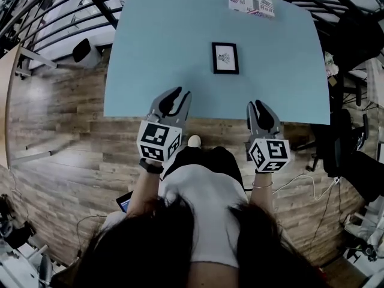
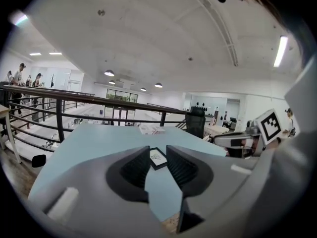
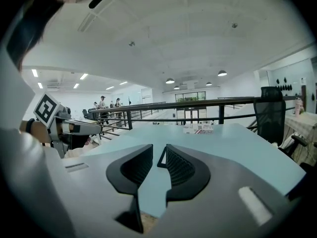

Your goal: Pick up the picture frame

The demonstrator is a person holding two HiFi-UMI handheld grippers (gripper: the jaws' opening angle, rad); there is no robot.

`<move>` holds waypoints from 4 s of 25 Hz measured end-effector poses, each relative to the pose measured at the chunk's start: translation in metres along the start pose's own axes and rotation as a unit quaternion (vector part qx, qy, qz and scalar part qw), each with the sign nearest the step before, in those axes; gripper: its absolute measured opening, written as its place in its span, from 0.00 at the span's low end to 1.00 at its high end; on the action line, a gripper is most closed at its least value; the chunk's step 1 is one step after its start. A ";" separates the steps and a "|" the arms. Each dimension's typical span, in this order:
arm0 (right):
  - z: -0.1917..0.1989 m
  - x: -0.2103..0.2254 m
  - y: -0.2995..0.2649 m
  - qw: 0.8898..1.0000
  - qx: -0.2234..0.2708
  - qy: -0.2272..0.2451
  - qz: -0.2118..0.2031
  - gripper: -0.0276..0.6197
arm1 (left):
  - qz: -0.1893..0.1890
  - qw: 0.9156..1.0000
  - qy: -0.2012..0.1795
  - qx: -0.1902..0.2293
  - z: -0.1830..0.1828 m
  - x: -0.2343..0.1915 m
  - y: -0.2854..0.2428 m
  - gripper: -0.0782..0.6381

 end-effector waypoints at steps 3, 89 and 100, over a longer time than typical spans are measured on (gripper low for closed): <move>0.002 0.004 -0.008 1.000 -0.011 -0.003 0.002 0.13 | 0.001 1.000 0.010 -0.006 0.004 -0.004 -0.007 0.25; 0.095 0.137 -0.263 0.943 -0.221 -0.212 -0.128 0.13 | -0.011 0.959 0.194 -0.205 0.087 -0.054 -0.293 0.25; 0.108 0.140 -0.268 0.931 -0.242 -0.240 -0.135 0.13 | -0.008 0.943 0.243 -0.226 0.104 -0.058 -0.303 0.25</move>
Point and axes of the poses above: the fingertips, and each gripper's own axes: y backward along the fingers, x to its right, z out of its underside, the point moved 3 cm from there along y, backward along the fingers, and after that the axes turned 1 degree about -z, right-handed, at the moved point
